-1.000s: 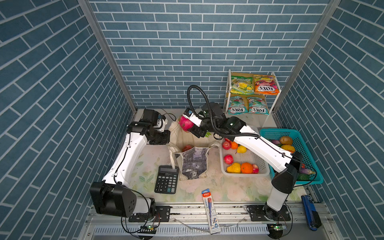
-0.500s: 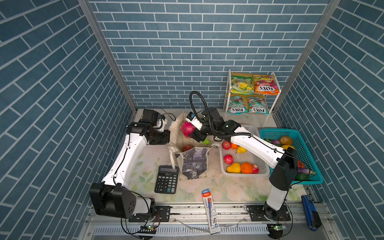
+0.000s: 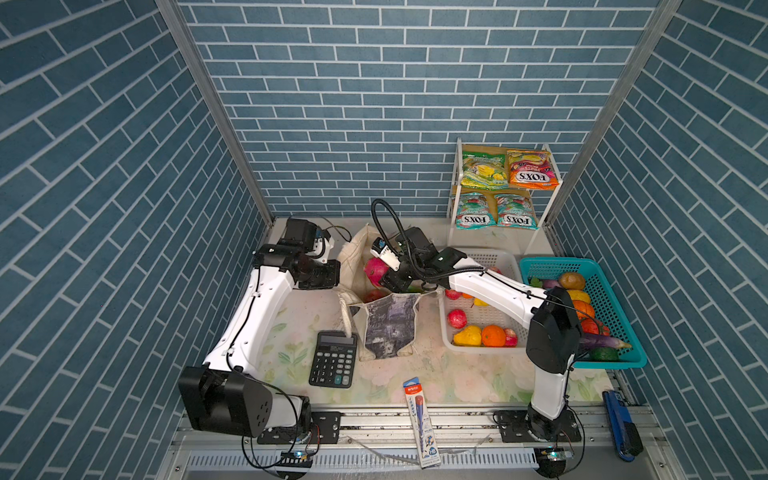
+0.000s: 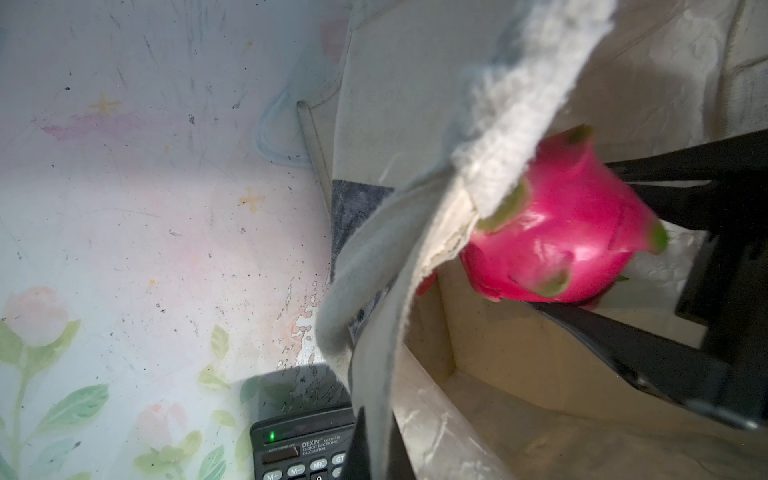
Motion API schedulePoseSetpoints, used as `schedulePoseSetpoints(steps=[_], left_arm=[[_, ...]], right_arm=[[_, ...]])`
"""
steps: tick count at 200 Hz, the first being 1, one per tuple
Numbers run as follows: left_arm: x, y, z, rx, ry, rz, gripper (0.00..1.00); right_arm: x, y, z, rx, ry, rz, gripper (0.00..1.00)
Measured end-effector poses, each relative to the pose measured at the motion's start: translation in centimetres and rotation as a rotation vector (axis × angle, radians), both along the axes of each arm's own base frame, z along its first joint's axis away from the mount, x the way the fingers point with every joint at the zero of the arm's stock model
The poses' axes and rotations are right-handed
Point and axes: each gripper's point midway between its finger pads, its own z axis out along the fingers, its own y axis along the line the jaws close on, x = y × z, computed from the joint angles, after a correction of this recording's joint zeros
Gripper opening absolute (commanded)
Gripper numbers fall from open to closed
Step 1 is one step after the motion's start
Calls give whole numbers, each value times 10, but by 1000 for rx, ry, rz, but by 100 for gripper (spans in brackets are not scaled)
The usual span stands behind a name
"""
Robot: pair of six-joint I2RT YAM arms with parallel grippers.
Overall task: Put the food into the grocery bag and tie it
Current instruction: 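Lower the dragon fruit into the bag and open the right gripper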
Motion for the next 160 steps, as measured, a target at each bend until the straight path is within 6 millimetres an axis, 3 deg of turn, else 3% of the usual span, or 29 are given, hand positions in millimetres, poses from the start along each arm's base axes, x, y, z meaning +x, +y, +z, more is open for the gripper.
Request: schedulePoseSetpoints(steps=[41, 67, 84, 160], left_arm=[[-1, -2, 1, -10, -2, -3, 0], [-1, -3, 3, -18, -7, -6, 0], [-1, -3, 4, -20, -9, -6, 0], [-1, -5, 5, -29, -11, -11, 0]], right_arm=[[8, 8, -37, -56, 40, -6, 71], [11, 11, -50, -71, 54, -10, 87], [11, 13, -53, -71, 53, -8, 93], [14, 20, -43, -68, -19, -16, 99]])
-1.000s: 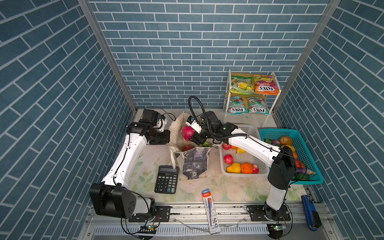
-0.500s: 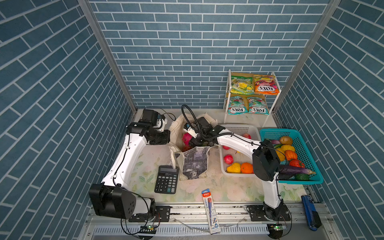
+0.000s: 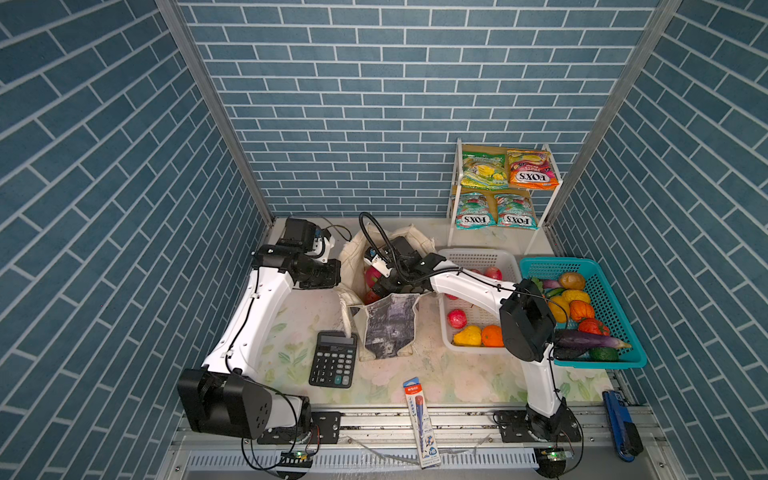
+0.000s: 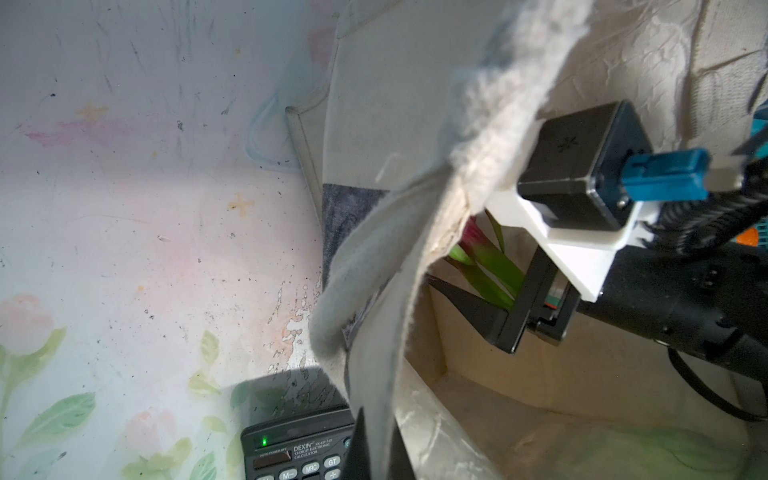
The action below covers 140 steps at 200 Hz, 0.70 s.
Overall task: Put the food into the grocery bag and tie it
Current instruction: 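Lower the dragon fruit into the bag and open the right gripper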
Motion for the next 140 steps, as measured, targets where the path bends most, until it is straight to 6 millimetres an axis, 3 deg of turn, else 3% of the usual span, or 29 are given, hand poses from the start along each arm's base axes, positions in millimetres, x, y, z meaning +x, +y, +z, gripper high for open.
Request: schedulePoseSetpoints(steps=[29, 71, 119, 140], left_arm=[[-1, -2, 1, -13, 1, -5, 0], [-3, -2, 10, -24, -17, 3, 0], [-15, -2, 9, -49, -23, 22, 0], [-18, -2, 4, -52, -14, 31, 0]], right_arm=[[-1, -2, 28, 14, -47, -14, 99], [-4, -8, 112, 111, -147, -35, 99], [-20, -32, 179, 179, -239, -65, 99], [-29, -56, 204, 200, -289, -104, 99]])
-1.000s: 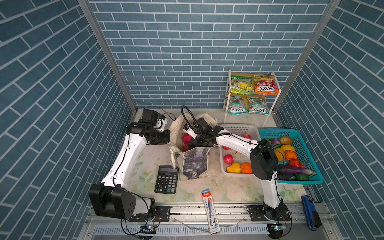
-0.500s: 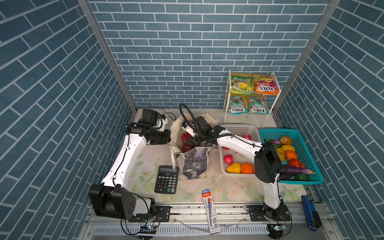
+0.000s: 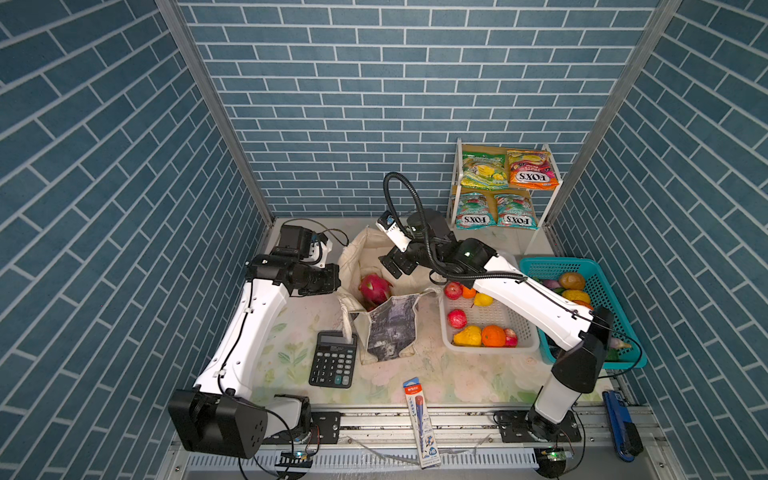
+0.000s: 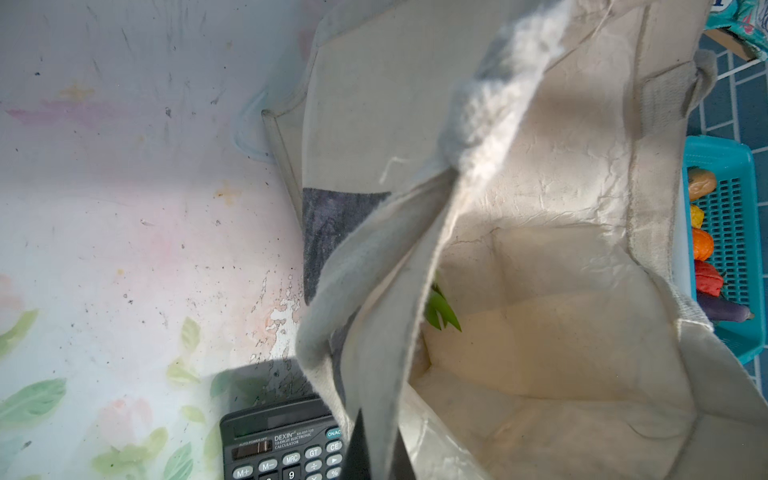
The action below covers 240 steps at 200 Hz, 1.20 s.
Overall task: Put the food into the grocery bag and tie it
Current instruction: 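Lower the dragon fruit into the bag and open the right gripper, then lift the right gripper out of the bag and move over the white basket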
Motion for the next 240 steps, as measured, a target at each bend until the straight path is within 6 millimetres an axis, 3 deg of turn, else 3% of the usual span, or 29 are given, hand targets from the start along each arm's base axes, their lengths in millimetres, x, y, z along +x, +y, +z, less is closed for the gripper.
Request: schedulePoseSetpoints(steps=[28, 55, 118, 150, 171, 240], left_arm=[[2, 1, -1, 3, -4, 16, 0], [4, 1, -1, 1, -9, 25, 0], [7, 1, -11, 12, 17, 35, 0], [11, 2, -21, 29, 49, 32, 0], [14, 2, -25, 39, 61, 22, 0], [15, 1, -25, 46, 47, 1, 0]], right_arm=[[-23, -54, 22, 22, -63, -72, 99], [-40, -101, 21, 16, -101, -151, 99], [-48, -168, -58, -86, 75, -375, 98], [-43, -218, -88, -84, 235, -609, 93], [-49, -249, -105, -86, 345, -756, 91], [-90, -278, -163, -93, 642, -941, 88]])
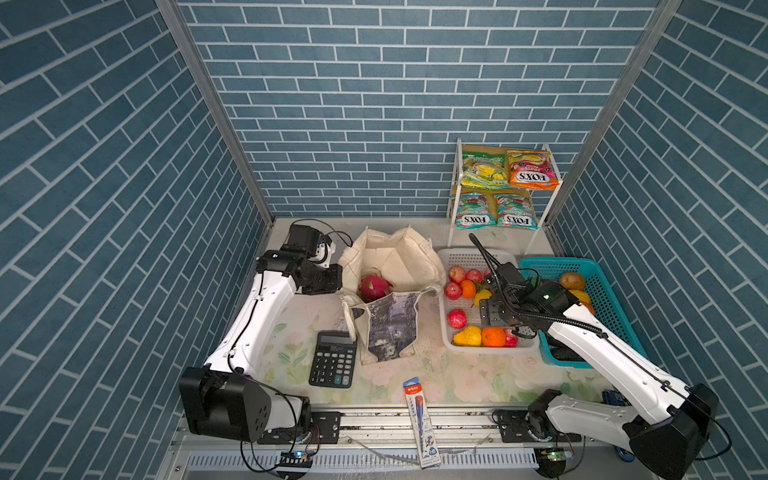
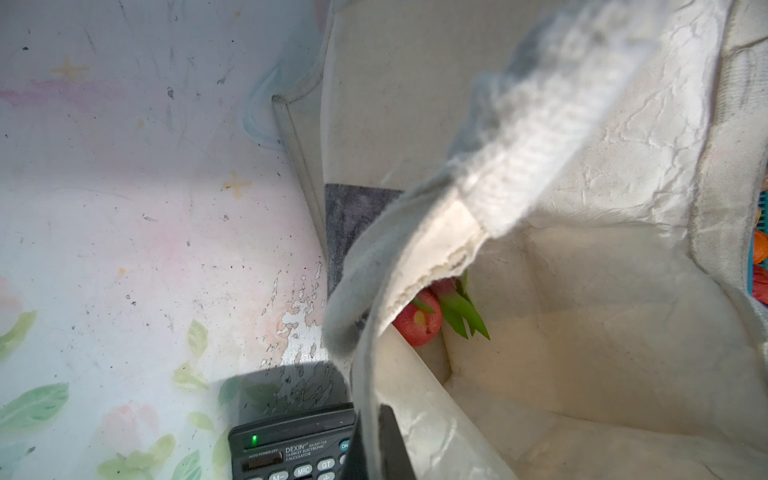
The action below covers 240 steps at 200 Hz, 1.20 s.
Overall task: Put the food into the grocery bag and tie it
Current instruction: 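Lift the right gripper out of the bag and move over the white basket, then lower the right gripper and grasp the orange in the white basket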
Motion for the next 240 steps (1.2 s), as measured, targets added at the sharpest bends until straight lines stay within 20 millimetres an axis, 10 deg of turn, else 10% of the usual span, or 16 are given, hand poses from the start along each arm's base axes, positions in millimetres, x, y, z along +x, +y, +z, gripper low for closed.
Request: schedulePoseSetpoints(steps=[240], left_arm=[[-11, 1, 13, -3, -56, -14, 0]], right_arm=[[-9, 1, -89, 82, 260, -157, 80]])
